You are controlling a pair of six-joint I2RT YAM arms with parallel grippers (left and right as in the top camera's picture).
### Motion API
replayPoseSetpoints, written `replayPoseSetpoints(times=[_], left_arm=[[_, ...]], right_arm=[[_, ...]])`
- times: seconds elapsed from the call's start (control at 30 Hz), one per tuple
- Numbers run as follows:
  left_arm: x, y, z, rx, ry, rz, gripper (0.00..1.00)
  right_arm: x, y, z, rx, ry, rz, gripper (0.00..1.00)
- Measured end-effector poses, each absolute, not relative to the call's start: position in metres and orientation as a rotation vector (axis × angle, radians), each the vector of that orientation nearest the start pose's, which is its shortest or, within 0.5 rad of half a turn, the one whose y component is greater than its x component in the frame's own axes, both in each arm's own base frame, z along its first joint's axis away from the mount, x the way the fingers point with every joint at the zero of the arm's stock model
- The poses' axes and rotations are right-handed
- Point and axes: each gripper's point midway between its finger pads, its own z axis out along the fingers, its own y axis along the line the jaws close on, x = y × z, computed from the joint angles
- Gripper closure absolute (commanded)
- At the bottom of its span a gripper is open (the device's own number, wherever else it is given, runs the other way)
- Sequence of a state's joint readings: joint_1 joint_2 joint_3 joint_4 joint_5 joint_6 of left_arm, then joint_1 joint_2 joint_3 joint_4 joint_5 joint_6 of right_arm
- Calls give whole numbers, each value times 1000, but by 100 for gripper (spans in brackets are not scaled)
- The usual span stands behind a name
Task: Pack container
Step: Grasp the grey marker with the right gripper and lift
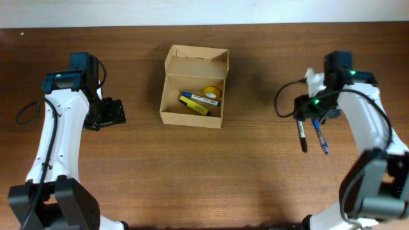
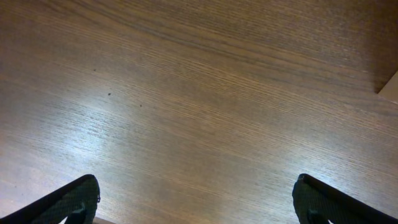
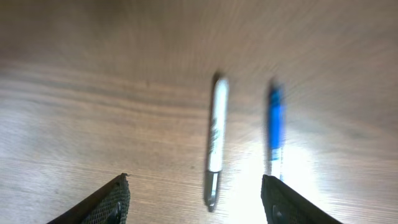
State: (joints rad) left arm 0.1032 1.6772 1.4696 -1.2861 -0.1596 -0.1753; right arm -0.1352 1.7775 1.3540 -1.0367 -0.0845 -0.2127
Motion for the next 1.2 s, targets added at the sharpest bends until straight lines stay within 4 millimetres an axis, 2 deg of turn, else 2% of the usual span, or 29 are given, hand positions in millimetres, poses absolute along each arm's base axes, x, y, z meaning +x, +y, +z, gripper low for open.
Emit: replayPoseSetpoints(times=[0.17,0.27,0.37,0.47,0.57,0.63,0.83,1.2], left_arm=[[314,60,141,-433,3019,240,0],[314,60,141,-433,3019,240,0],[314,60,141,-433,3019,240,0],[314,60,141,-433,3019,240,0],[314,60,141,-433,3019,240,0],[314,60,141,-433,3019,240,0],[314,60,141,-433,3019,240,0],[314,60,141,-433,3019,240,0]], right_arm=[[335,-30,34,-109,3158,147,40],[331,-30,15,-105,3209,164,43],[330,-30,4,-102,3235,171,44],[330,-33,1,-104,3242,146,44],[330,-37,0,-113,3244,109,71],[331,-40,0,-88,3241,88,83],[331,-51,0,-25,3238,69,93],[332,-54,0,10,3232,74,96]])
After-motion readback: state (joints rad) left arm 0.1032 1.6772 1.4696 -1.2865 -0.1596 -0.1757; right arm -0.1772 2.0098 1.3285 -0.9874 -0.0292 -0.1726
